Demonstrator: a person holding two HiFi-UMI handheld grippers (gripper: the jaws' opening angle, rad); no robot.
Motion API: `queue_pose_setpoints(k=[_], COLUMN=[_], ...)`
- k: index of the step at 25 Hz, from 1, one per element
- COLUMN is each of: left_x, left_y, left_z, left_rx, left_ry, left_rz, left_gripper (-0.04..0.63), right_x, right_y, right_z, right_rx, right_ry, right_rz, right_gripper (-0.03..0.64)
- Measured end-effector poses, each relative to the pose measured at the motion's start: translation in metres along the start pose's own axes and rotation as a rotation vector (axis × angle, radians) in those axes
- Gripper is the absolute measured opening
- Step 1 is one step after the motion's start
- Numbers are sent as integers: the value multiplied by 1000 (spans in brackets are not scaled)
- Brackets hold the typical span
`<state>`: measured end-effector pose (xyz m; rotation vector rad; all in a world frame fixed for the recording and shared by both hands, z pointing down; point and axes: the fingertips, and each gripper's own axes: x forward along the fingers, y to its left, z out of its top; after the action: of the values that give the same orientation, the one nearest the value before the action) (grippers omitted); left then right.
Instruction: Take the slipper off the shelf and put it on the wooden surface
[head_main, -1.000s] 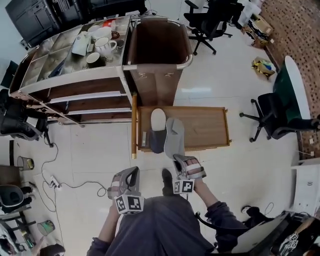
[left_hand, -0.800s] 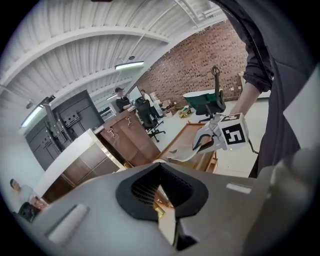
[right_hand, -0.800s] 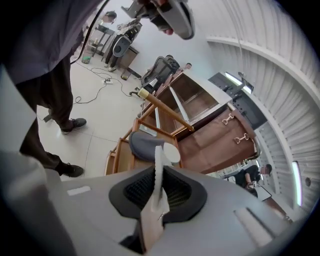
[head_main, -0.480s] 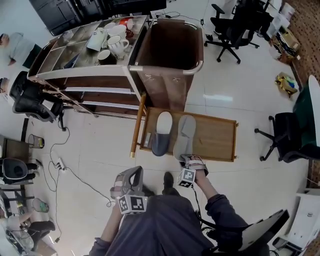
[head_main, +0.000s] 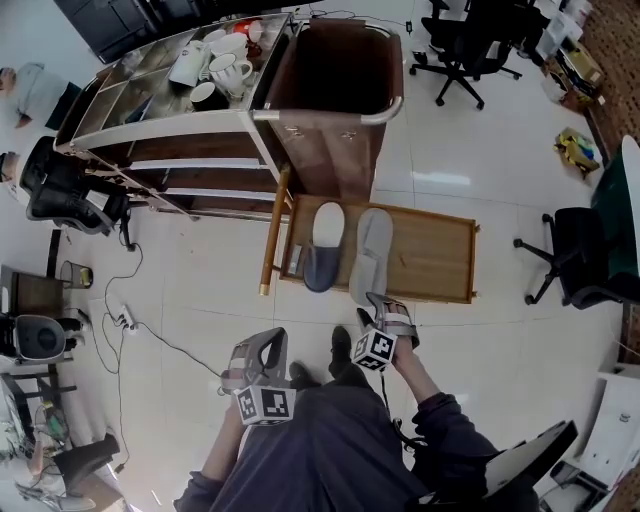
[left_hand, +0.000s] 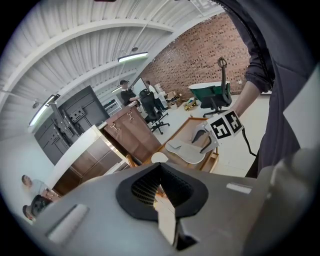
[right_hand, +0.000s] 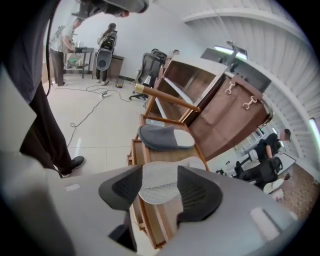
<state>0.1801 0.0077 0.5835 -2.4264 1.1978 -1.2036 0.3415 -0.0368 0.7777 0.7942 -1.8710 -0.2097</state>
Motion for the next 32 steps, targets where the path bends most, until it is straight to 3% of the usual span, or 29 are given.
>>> queue_pose_setpoints(k=[5,12,16,26,32], left_x=[-15,-58,-98,-171,-175], left_y=[-13,-27,-40,-78,-63], left_z=[2,-1,-23,-90,-97], left_rx=[21,58,65,71,94], left_ry=[-43,-148,-190,-238,-292], left_rz=[-44,-87,-108,-216,-230], left_gripper=[15,16,16,16,15], right_x=[-54,-139,-189,-273,-274], right_y=[-7,9,37,136,147], right_z=[19,45,66,117,137], right_rx=[48,111,142,181,176], right_ry=[-23,-6,4,43,53], right_rz=[-141,-274,-351,-411,-466], right_gripper=[156,150,143,126,109])
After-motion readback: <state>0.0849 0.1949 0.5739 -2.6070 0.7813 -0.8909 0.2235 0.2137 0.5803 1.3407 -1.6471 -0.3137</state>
